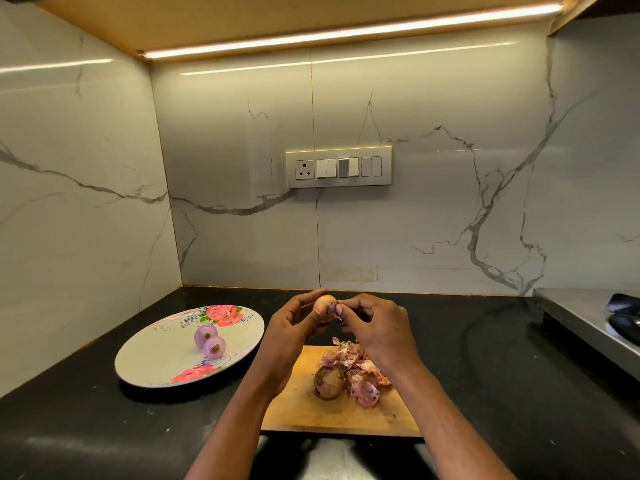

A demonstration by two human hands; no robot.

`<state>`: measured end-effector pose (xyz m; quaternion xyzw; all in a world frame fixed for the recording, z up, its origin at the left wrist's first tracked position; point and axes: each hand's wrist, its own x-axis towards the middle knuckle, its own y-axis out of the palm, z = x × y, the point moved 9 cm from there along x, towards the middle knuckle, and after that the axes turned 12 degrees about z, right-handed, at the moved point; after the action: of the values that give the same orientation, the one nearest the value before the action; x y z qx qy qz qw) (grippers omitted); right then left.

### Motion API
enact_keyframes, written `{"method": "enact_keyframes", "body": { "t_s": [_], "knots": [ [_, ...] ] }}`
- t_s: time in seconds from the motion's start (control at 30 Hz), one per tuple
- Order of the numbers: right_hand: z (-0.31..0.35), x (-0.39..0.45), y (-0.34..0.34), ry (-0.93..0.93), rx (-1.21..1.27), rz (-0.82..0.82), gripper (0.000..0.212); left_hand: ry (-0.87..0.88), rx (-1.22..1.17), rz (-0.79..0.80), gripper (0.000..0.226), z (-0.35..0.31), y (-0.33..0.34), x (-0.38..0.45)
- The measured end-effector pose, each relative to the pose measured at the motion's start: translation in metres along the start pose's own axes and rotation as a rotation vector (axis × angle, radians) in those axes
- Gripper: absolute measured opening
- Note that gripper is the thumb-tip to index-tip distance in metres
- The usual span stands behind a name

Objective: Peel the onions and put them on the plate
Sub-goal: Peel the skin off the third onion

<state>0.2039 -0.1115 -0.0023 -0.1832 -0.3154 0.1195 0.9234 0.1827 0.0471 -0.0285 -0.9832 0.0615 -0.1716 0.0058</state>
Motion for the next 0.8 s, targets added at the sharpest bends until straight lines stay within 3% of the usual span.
{"method": "enact_keyframes", "body": {
  "t_s": [0.63,0.8],
  "knots": [
    [-0.004,-0.005,-0.004,0.036,-0.102,-0.126,0.007,-0.036,-0.058,0.029,0.046,0.011,0.006,0.002],
    [-0.012,0.000,-0.005,0.086,0.024,-0.071,0.015,-0.028,-0.147,0.006,0.040,0.012,0.005,0.003]
  ]
}}
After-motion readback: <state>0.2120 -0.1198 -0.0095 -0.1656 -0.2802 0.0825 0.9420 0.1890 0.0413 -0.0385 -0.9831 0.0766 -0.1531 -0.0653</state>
